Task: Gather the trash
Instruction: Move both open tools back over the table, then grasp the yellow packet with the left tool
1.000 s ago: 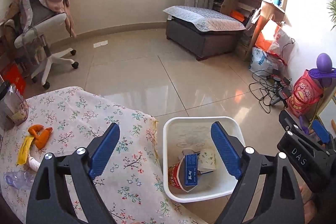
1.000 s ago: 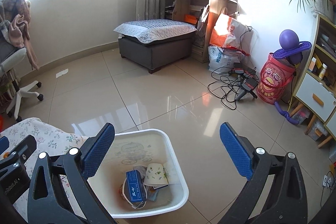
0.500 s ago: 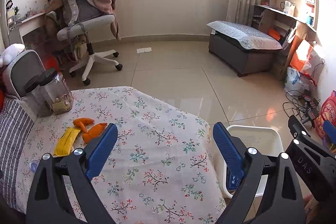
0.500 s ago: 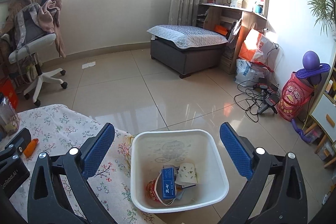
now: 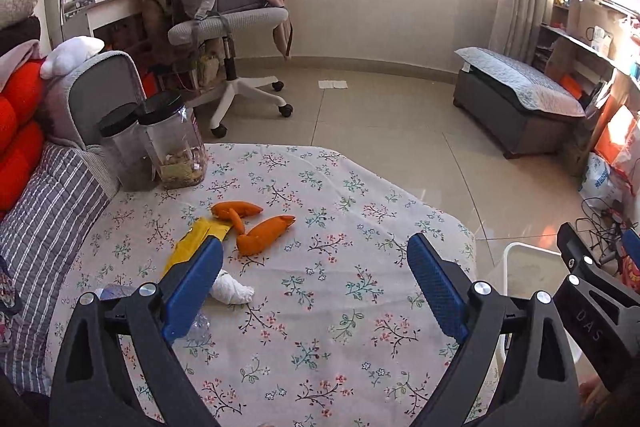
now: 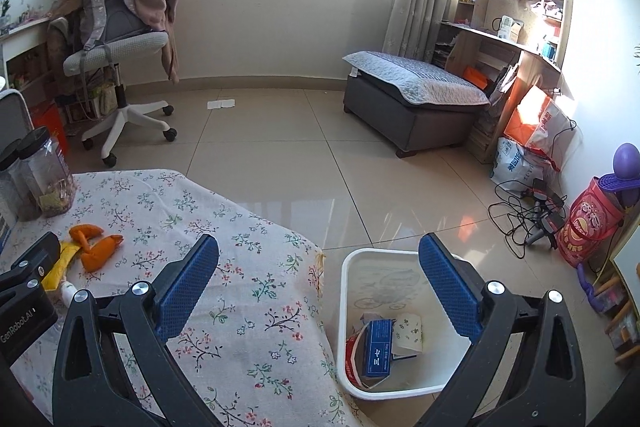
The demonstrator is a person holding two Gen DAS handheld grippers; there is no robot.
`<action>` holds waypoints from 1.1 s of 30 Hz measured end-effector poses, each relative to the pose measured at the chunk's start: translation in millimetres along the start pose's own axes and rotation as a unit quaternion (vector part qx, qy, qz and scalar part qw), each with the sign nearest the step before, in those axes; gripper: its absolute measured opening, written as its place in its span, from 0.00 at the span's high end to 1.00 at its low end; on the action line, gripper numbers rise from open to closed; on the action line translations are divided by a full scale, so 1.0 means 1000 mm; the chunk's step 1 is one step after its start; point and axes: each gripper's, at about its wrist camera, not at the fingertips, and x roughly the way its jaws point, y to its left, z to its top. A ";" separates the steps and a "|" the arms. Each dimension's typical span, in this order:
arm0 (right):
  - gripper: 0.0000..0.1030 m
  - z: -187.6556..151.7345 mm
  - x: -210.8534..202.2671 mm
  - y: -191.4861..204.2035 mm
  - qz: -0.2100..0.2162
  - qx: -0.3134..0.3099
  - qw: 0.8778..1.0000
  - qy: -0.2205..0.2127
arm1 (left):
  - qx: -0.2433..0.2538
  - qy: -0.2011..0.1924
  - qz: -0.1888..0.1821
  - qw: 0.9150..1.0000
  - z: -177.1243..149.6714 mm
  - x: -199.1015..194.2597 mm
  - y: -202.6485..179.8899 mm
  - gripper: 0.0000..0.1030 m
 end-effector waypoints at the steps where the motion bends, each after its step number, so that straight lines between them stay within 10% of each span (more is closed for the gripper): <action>1: 0.07 0.000 0.000 0.006 0.002 -0.004 1.000 0.000 | -0.003 0.003 0.003 1.000 -0.001 0.002 0.006 0.12; 17: 0.07 -0.009 0.021 0.097 0.031 -0.086 0.995 0.030 | -0.039 0.123 0.043 0.991 0.005 0.086 0.119 0.12; 23: 0.07 -0.014 0.041 0.098 0.034 -0.083 0.994 0.063 | -0.093 0.259 -0.011 0.961 0.013 0.160 0.169 0.12; 33: 0.07 -0.023 0.060 0.111 0.055 -0.100 0.988 0.102 | -0.106 0.329 -0.030 0.938 -0.002 0.220 0.178 0.12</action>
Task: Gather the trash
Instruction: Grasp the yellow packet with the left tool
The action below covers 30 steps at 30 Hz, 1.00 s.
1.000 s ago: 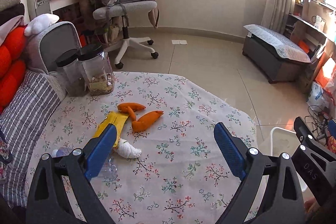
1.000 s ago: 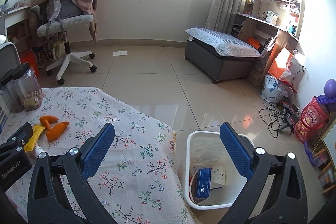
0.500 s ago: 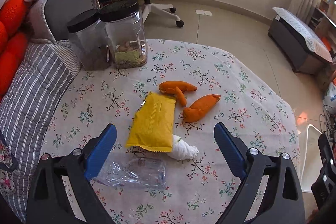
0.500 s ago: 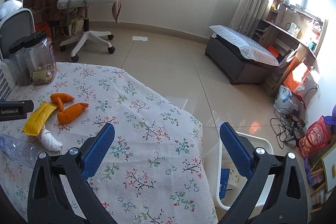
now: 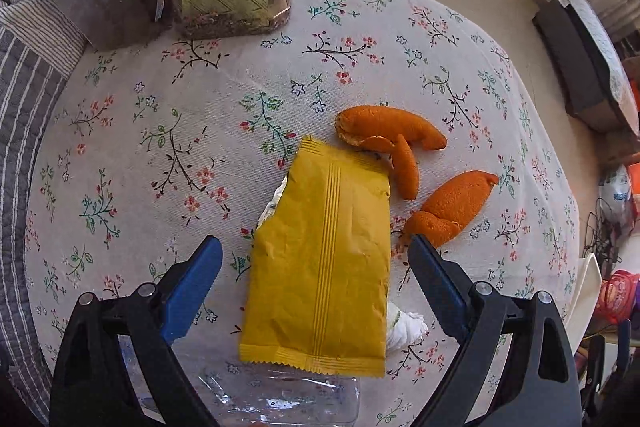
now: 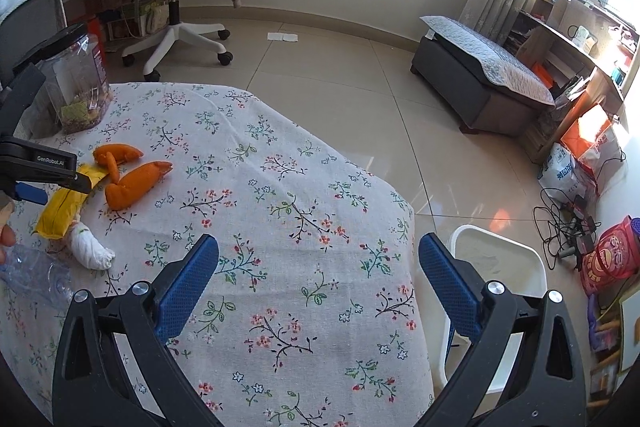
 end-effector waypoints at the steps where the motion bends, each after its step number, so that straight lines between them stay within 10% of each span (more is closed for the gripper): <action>1: 0.07 0.000 0.001 0.000 0.001 -0.001 1.000 0.003 | 0.000 0.003 -0.005 1.000 0.001 0.003 0.000 0.12; 7: 0.07 0.005 0.010 0.003 0.041 -0.002 0.999 0.023 | 0.021 -0.018 -0.025 0.999 -0.004 -0.002 -0.002 0.62; 12: 0.07 0.017 0.016 0.021 0.066 -0.021 0.997 0.028 | 0.001 -0.059 -0.056 0.997 -0.015 -0.031 0.012 0.75; 20: 0.07 0.049 0.070 0.071 0.185 0.051 0.972 0.133 | -0.034 -0.187 -0.092 0.977 -0.039 -0.122 0.049 0.79; 30: 0.18 0.058 0.116 0.128 0.172 0.139 0.958 0.180 | -0.039 -0.229 -0.096 0.968 -0.032 -0.145 0.068 0.79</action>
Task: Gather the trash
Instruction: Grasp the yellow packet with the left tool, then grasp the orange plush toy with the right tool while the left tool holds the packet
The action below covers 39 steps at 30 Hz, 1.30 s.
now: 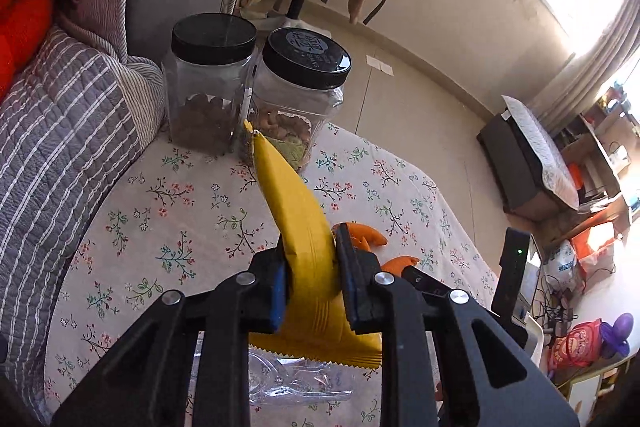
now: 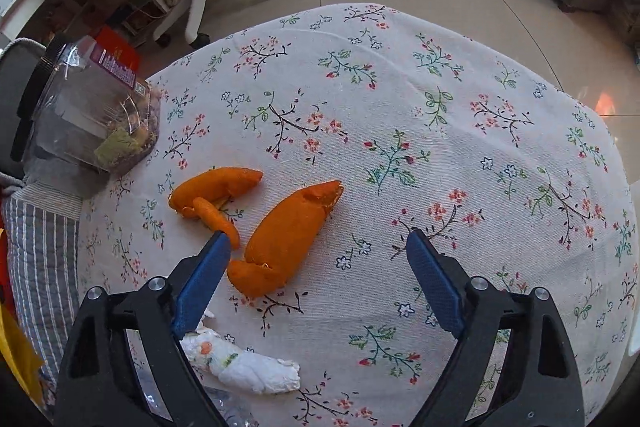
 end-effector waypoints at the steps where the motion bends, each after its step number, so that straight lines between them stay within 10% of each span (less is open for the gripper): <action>1: 0.20 0.000 0.002 0.003 -0.005 0.000 1.000 -0.004 | 0.005 -0.003 0.000 1.000 0.001 -0.001 -0.002 0.79; 12: 0.88 -0.010 -0.001 0.021 0.029 -0.036 0.998 -0.042 | -0.003 -0.003 0.015 1.000 0.006 0.005 0.013 0.78; 39: 0.91 -0.035 -0.141 -0.006 0.042 -0.145 0.969 -0.198 | 0.047 -0.052 0.039 0.997 -0.017 -0.007 -0.029 0.78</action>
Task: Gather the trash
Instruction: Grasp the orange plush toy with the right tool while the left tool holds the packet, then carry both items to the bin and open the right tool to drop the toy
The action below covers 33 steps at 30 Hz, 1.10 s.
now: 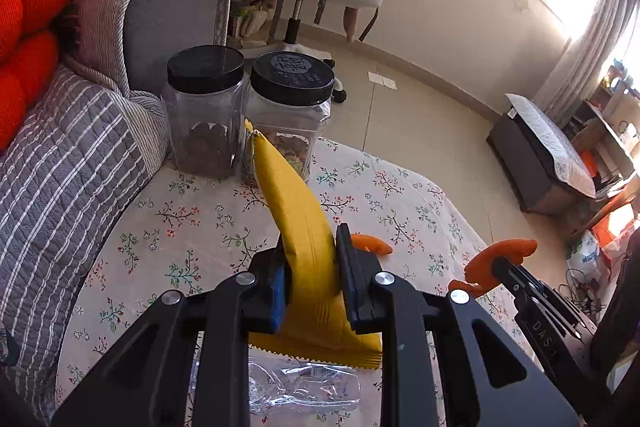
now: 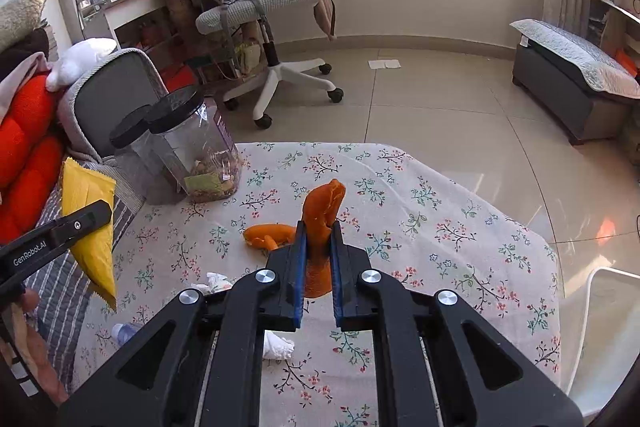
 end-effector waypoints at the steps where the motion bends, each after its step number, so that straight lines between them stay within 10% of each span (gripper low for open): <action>1: 0.91 -0.001 -0.004 -0.003 -0.002 -0.003 1.000 -0.004 | 0.005 -0.006 0.002 1.000 -0.002 -0.002 -0.005 0.78; 33: 0.91 -0.047 -0.123 -0.160 -0.073 0.060 0.993 -0.065 | 0.128 -0.052 -0.055 0.989 -0.091 -0.045 -0.198 0.78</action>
